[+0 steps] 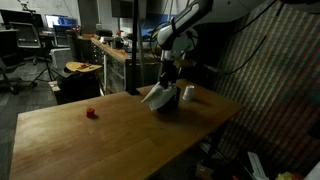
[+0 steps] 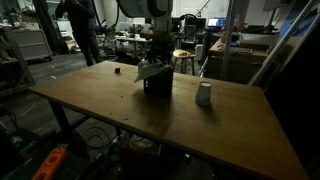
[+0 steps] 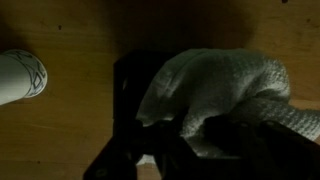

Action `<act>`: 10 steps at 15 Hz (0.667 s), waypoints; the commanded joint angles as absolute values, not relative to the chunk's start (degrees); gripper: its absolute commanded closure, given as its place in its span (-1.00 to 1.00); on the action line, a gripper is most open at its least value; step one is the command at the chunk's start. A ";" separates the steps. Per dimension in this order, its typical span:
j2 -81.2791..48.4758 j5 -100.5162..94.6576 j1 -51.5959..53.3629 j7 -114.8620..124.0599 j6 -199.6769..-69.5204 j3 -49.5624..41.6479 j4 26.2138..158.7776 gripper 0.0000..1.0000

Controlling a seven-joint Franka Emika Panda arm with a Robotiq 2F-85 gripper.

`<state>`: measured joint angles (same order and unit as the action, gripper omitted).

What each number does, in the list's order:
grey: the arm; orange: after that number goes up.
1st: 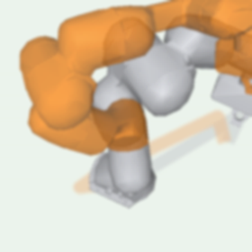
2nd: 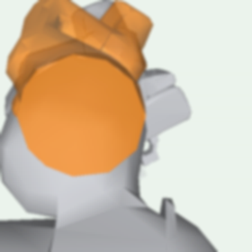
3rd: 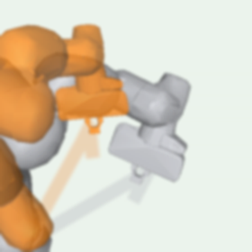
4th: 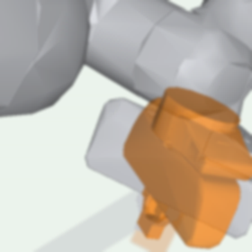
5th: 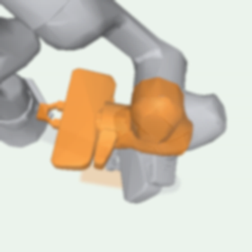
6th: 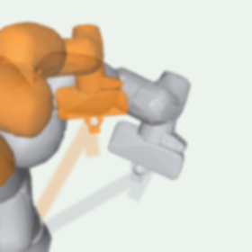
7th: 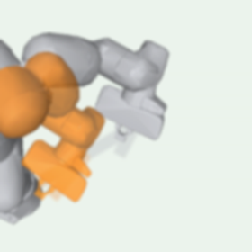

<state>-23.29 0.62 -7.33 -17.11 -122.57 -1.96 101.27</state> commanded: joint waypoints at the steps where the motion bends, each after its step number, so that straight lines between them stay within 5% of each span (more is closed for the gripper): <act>1: -25.45 0.87 -8.02 -18.00 -120.99 -1.75 98.49 0.89; 10: -29.54 0.30 -8.29 -17.25 -119.79 -1.86 98.99 0.89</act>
